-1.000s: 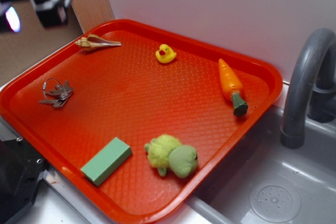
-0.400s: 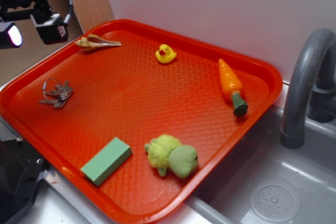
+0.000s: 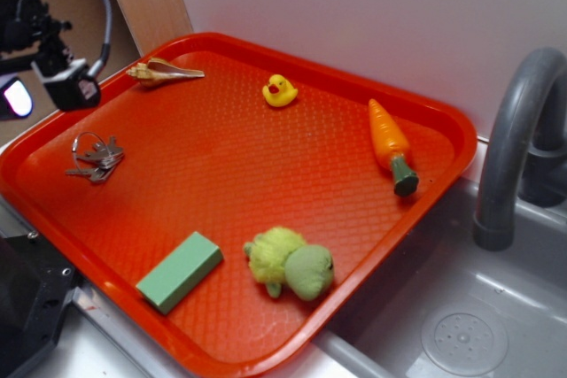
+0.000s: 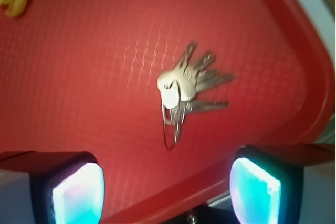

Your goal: Grab the silver keys.

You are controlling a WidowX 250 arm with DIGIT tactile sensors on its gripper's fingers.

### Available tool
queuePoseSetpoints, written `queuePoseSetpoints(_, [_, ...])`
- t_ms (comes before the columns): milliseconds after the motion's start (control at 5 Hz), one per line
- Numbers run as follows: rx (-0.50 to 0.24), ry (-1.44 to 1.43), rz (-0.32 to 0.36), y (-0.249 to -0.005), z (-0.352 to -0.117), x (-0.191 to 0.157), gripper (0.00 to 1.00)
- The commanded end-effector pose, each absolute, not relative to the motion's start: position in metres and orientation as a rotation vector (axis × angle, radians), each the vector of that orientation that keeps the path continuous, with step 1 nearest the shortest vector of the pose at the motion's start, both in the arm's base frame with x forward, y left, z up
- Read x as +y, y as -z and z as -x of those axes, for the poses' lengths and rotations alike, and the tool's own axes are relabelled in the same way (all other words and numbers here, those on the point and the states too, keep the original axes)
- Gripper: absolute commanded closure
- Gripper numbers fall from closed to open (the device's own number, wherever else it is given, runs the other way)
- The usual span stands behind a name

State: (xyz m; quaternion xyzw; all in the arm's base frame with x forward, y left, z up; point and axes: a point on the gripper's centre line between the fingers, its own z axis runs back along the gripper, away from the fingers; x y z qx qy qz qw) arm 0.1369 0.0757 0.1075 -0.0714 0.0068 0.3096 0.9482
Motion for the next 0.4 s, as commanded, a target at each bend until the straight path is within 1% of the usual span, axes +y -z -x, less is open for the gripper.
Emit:
queuePoseSetpoints(0, [-0.04, -0.697, 0.113, -0.069, -0.153, 0.092, 0.0])
queuePoseSetpoints(200, [0.005, -0.687, 0.101, -0.043, -0.17, 0.079, 0.0])
